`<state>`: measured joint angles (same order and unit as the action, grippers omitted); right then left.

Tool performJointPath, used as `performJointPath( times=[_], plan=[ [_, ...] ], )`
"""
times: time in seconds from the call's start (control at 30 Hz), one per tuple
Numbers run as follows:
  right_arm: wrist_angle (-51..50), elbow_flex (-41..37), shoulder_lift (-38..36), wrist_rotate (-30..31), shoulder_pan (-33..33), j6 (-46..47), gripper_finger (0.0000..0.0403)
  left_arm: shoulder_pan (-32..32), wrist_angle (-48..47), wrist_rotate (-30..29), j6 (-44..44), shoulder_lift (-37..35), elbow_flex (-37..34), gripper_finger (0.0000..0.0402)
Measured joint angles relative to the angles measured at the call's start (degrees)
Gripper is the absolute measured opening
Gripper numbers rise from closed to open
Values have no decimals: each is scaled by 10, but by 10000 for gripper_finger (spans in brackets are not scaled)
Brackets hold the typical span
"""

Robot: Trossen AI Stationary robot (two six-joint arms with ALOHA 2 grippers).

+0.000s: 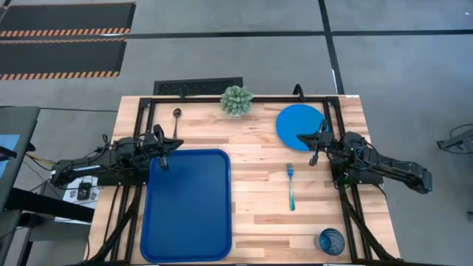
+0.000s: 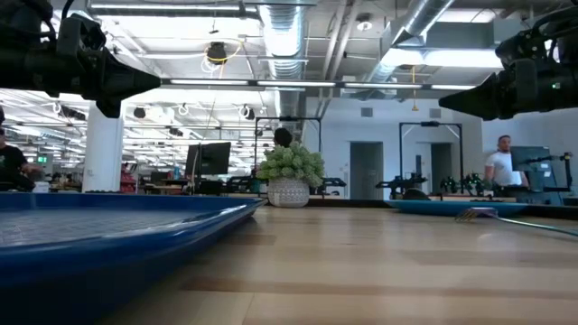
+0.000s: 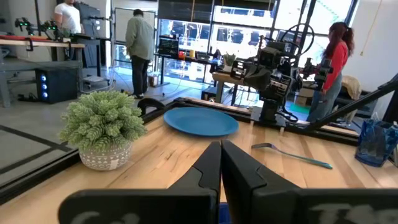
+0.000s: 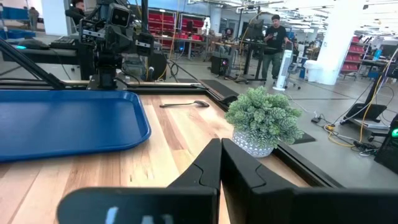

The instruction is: Pick and place plate/cup/fork/spoon on tray

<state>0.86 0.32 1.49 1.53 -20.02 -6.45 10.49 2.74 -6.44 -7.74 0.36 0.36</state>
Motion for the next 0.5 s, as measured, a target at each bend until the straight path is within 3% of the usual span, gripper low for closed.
performJointPath(
  times=[0.27, 0.5],
  plan=[
    [0, 0, 0, 0, 0, 0, 33, 0, 0, 0, -1, 0, 0, 0],
    [0, 0, 0, 0, 0, 0, 33, 0, 0, 0, -54, 0, 0, 0]
  ],
)
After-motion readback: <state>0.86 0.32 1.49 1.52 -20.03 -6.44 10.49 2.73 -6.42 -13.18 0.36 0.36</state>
